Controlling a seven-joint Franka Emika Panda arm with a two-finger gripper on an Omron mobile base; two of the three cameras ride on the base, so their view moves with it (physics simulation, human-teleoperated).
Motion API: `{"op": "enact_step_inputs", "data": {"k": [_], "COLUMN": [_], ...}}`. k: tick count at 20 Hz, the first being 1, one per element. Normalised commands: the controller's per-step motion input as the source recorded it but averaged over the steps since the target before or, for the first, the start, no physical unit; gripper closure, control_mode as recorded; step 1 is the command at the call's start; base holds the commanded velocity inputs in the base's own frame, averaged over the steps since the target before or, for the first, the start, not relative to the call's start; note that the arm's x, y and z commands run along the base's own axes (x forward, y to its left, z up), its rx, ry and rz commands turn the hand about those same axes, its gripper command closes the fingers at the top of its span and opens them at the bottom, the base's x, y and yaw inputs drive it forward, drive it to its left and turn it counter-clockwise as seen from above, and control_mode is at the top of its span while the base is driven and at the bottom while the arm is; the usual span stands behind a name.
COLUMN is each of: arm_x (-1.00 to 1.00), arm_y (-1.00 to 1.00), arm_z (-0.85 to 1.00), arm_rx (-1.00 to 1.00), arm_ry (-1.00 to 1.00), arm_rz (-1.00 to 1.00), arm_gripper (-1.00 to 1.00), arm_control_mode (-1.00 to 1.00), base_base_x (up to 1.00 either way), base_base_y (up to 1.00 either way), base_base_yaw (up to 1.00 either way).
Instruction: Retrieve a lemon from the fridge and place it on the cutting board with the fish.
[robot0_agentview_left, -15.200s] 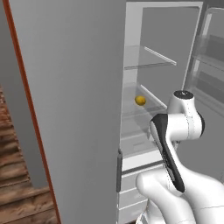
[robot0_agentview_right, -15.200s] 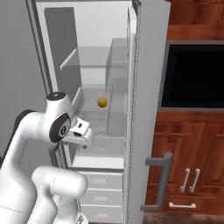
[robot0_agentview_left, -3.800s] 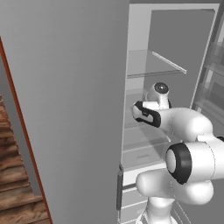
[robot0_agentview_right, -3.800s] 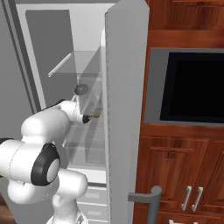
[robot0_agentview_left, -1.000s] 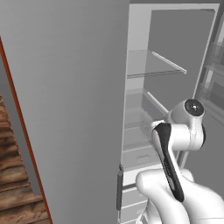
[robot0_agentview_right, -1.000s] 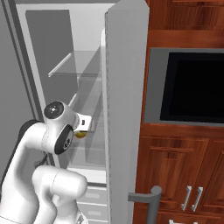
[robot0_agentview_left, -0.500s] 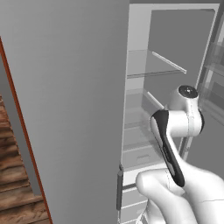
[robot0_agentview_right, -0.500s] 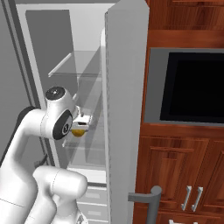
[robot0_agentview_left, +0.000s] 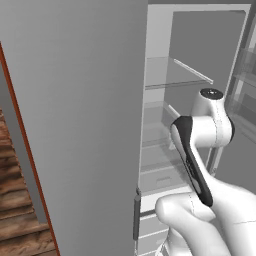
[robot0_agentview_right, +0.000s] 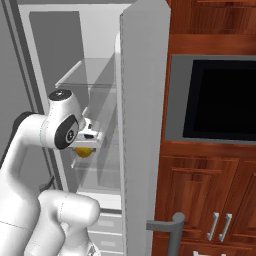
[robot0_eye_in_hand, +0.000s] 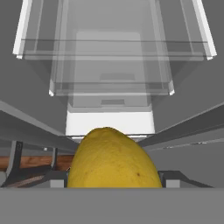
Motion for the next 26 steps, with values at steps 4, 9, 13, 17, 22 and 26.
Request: {"op": "enact_step_inputs", "data": {"k": [4, 9, 13, 17, 22, 26], "arm_x": [-0.40, -0.22, -0.04, 0.00, 0.00, -0.01], "arm_y": [0.00, 0.00, 0.03, 0.02, 0.00, 0.00], "arm_z": [0.00, 0.00, -0.01, -0.04, 0.00, 0.00], "arm_rx": [0.00, 0.00, 0.00, 0.00, 0.00, 0.00], "arm_ry": [0.00, 0.00, 0.01, 0.01, 0.00, 0.00], "arm_rz": [0.00, 0.00, 0.00, 0.00, 0.00, 0.00], "arm_gripper": [1.00, 1.00, 1.00, 1.00, 1.00, 1.00], "arm_control_mode": [-1.00, -1.00, -1.00, -1.00, -1.00, 1.00], "base_base_x": [0.00, 0.00, 0.00, 0.00, 0.00, -0.02], "base_base_y": [0.00, 0.00, 0.00, 0.00, 0.00, 0.01], "base_base_yaw": [0.00, 0.00, 0.00, 0.00, 0.00, 0.00]}}
